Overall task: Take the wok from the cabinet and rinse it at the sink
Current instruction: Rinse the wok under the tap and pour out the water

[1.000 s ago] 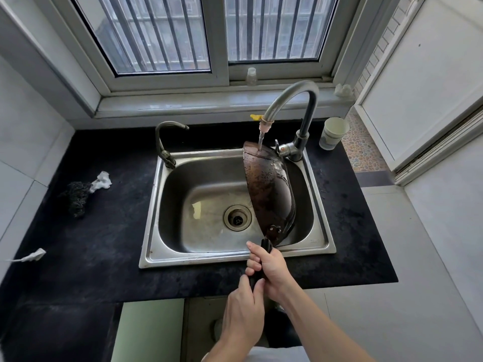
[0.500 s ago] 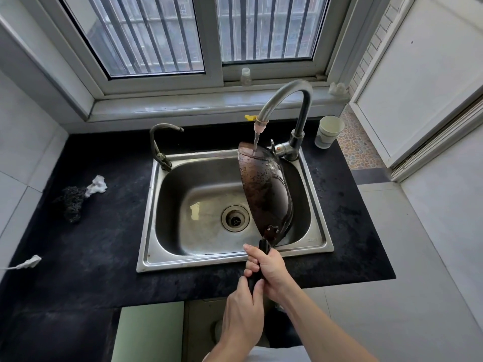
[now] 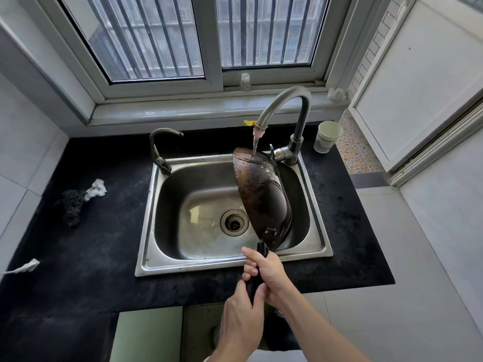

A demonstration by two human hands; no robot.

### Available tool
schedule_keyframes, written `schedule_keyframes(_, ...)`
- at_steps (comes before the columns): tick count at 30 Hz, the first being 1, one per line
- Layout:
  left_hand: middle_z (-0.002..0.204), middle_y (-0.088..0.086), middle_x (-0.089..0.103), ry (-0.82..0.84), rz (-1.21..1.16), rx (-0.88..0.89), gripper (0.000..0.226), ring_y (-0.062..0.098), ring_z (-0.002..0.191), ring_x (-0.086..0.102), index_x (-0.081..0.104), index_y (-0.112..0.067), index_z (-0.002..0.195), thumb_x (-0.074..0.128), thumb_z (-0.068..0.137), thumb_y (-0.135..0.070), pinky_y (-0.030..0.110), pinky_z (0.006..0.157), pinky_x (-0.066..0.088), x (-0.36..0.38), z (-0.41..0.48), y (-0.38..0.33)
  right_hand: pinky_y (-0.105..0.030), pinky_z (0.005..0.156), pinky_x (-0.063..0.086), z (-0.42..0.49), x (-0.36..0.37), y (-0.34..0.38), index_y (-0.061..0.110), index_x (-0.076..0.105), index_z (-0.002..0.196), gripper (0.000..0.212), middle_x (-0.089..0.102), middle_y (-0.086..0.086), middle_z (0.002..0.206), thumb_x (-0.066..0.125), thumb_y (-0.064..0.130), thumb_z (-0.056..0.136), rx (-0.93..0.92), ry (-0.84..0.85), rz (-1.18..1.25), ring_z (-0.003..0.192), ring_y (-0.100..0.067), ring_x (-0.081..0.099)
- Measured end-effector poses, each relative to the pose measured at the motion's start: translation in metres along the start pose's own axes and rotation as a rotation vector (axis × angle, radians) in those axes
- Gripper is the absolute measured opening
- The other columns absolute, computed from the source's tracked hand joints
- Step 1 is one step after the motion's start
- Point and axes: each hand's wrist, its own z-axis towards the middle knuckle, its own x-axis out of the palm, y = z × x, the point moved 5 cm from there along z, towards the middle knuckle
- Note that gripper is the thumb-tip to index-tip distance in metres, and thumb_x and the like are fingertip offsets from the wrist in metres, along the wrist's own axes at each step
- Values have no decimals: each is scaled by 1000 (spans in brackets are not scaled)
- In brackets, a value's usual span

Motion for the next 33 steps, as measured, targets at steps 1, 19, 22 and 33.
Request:
schedule_keyframes(1, 83, -8, 67, -8, -1, 3, 20, 2, 77, 65, 55, -29, 103, 48, 95, -45, 30, 76, 57, -1, -1, 0, -27, 48, 44, -1, 2, 0, 14, 49, 63, 35, 38, 0, 53, 71, 11, 90, 0, 7, 0, 43, -9, 40)
schedule_keyframes(19, 77, -5, 65, -184, -17, 66, 17, 11, 75, 65, 50, -27, 101, 48, 96, -43, 21, 58, 44, -36, -5, -2, -26, 48, 44, -1, 53, 7, 17, 51, 61, 36, 37, 1, 55, 71, 12, 90, -34, 216, -77, 44, -9, 41)
schedule_keyframes(22, 81, -3, 68, -178, -4, 73, 20, 12, 78, 66, 51, -25, 104, 46, 96, -44, 21, 58, 45, -36, -1, -6, -26, 49, 44, 1, 55, 12, 17, 49, 60, 38, 36, 0, 55, 71, 14, 91, -42, 222, -107, 45, -9, 41)
schedule_keyframes(33, 84, -4, 68, -127, 5, 52, 23, 9, 78, 66, 49, -27, 101, 45, 95, -49, 28, 68, 53, -23, 5, -17, -24, 48, 44, 1, 42, 24, 16, 46, 63, 38, 33, 2, 53, 70, 15, 91, -3, 240, -34, 43, -8, 39)
